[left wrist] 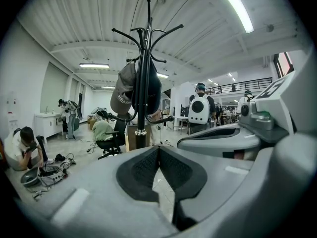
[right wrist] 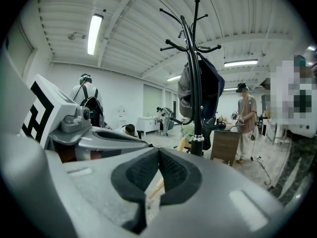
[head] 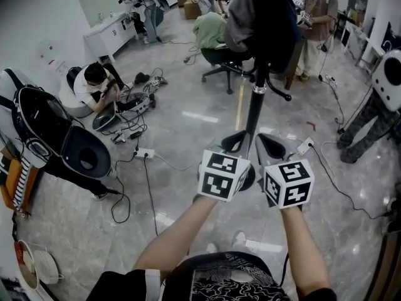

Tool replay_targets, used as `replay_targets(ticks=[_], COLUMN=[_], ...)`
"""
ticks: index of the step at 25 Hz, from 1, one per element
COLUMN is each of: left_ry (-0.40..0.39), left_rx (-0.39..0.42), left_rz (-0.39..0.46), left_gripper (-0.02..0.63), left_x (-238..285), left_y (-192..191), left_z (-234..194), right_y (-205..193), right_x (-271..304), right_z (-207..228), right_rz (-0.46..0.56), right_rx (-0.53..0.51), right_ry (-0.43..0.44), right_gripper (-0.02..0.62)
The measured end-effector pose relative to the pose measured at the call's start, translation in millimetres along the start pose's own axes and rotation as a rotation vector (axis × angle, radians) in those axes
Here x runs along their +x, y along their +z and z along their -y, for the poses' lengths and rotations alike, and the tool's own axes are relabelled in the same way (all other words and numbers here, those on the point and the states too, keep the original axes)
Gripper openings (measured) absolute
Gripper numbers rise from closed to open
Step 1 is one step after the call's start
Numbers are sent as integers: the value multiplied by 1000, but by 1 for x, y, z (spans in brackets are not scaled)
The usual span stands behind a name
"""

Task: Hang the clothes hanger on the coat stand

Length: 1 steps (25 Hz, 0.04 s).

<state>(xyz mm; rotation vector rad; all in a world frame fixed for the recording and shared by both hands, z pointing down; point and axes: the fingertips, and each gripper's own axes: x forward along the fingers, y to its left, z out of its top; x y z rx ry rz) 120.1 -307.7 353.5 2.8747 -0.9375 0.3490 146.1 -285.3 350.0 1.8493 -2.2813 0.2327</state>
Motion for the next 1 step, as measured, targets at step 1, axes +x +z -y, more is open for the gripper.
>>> replay_targets(ticks=[1], left_ry=[0], left_rx=[0], left_rz=[-1], left_gripper=[6], left_x=[1], left_y=[-1], left_z=[0], right_y=[-1], right_x=[-1], right_z=[1], right_rz=[0], right_rx=[0], right_ry=[-1], right_gripper=[0])
